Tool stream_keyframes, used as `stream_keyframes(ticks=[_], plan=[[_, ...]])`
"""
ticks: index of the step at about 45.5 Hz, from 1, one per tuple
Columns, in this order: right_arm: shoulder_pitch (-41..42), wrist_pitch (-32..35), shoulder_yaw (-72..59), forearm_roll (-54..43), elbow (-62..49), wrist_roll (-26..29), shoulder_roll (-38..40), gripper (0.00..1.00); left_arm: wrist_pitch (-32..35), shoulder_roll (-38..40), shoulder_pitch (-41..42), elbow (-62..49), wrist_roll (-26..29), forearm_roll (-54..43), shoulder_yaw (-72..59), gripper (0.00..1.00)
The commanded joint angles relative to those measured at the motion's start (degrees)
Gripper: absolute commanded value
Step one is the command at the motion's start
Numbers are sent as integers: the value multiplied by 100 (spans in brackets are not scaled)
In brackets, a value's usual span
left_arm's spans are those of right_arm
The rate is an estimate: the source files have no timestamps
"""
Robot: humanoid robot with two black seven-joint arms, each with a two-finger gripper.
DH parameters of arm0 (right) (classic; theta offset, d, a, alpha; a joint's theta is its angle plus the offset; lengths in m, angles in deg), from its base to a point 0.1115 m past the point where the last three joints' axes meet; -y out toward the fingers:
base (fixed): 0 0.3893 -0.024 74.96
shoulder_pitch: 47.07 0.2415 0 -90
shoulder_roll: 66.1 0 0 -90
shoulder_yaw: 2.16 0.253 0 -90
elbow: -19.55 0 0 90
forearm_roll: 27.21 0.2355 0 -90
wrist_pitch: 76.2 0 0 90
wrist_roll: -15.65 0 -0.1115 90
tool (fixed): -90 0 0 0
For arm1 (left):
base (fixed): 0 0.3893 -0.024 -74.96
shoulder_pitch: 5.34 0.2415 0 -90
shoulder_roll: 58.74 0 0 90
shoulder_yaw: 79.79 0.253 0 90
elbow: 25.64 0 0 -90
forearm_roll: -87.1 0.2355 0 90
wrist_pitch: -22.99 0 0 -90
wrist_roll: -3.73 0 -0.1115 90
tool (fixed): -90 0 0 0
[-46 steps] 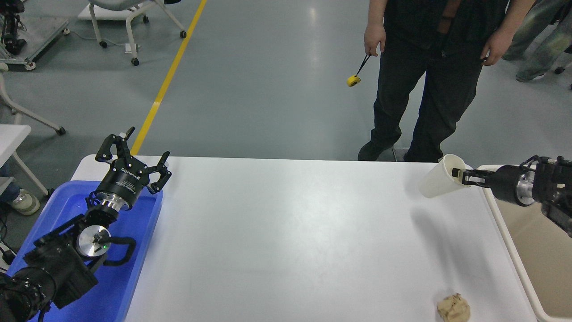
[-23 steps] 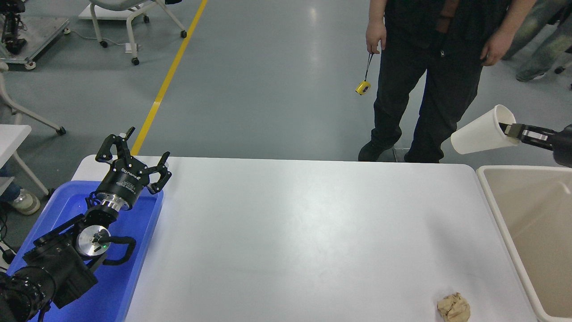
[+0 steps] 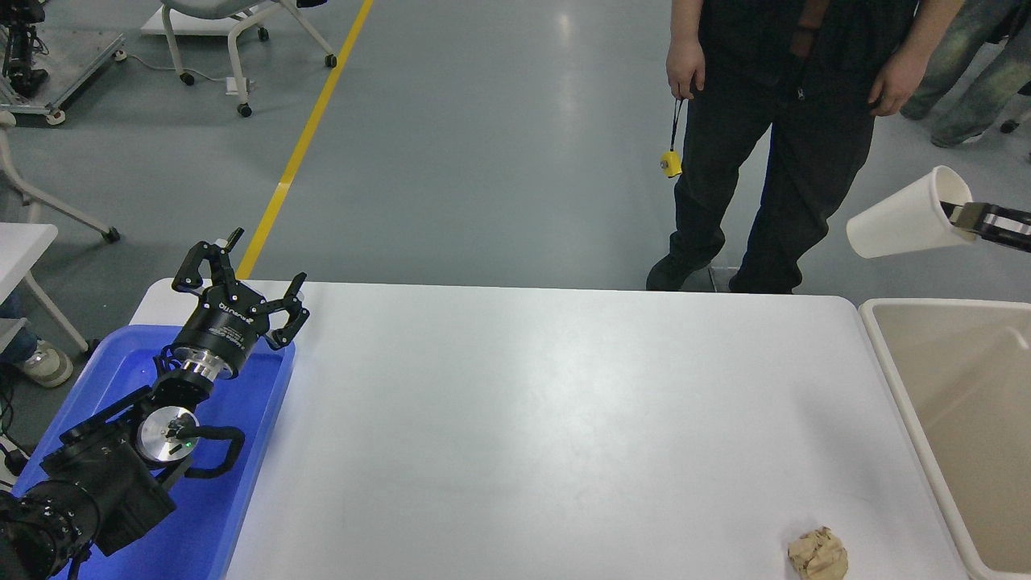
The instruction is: Dispose of the paper cup in the dustbin
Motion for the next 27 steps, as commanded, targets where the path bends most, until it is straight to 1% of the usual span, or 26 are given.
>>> stream_keyframes(ticks=[1,7,12,18,22,23,27], plan=[[-560,381,-1,653,-1262,25,-172,0,0,-5,0,-2,0,0,3,100],[-920,521,7,970,-1965,95,-286,0,0,-5,0,7,0,0,-5,100],[-1228,583,7,1207,-2431,384,-348,0,9,4,0,-2,0,0,-5,100],[-1562,583,16,1533,-2590,1069,-366,0,0,-5,0,-2,0,0,3,100],[-1703,583,16,1717,-2599,1597,-366,0,0,-5,0,-2,0,0,3,100],[-1764,583,16,1822,-2599,1859,-366,0,0,-5,0,-2,-9,0,3,100],[-1870,583,16,2042,-2599,2335,-366,0,0,-5,0,-2,0,0,3,100]])
